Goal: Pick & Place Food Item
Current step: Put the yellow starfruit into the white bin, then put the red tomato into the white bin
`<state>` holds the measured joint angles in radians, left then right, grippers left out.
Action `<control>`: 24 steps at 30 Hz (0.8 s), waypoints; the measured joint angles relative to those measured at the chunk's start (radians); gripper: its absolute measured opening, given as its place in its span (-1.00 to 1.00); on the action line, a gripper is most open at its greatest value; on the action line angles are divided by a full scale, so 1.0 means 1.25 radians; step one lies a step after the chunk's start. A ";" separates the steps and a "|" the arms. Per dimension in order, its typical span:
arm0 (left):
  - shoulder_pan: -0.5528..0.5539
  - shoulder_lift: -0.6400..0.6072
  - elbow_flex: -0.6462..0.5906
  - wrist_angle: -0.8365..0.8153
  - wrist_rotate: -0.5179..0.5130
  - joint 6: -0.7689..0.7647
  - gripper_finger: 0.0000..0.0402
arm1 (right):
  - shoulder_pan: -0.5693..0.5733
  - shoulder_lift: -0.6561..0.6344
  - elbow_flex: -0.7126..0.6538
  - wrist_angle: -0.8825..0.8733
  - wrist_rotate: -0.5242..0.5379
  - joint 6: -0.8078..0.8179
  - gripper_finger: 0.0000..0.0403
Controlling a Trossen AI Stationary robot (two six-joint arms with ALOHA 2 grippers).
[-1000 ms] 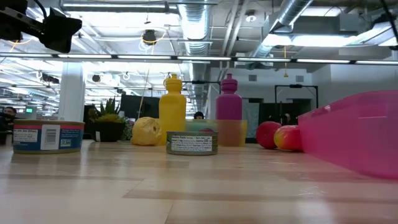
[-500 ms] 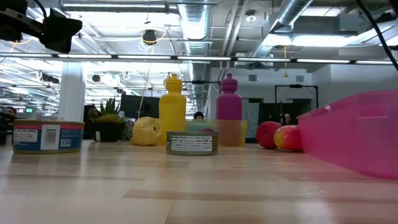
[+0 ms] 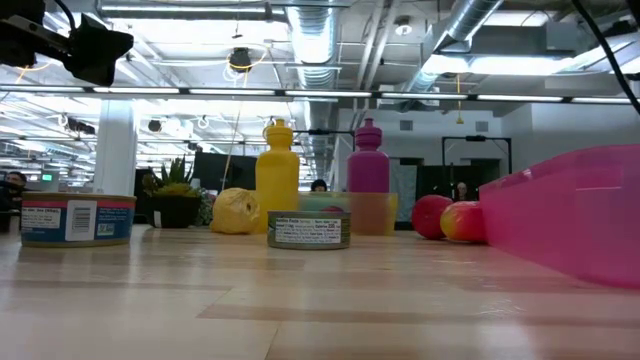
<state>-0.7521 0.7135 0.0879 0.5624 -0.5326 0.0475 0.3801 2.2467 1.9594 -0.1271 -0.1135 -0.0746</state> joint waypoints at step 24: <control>0.000 0.000 0.000 -0.004 0.001 -0.002 0.70 | 0.024 -0.001 0.146 -0.661 0.329 0.212 0.26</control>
<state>-0.7521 0.7132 0.0883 0.5579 -0.5312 0.0448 0.4099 2.2452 2.1418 -0.9534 0.2976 0.1905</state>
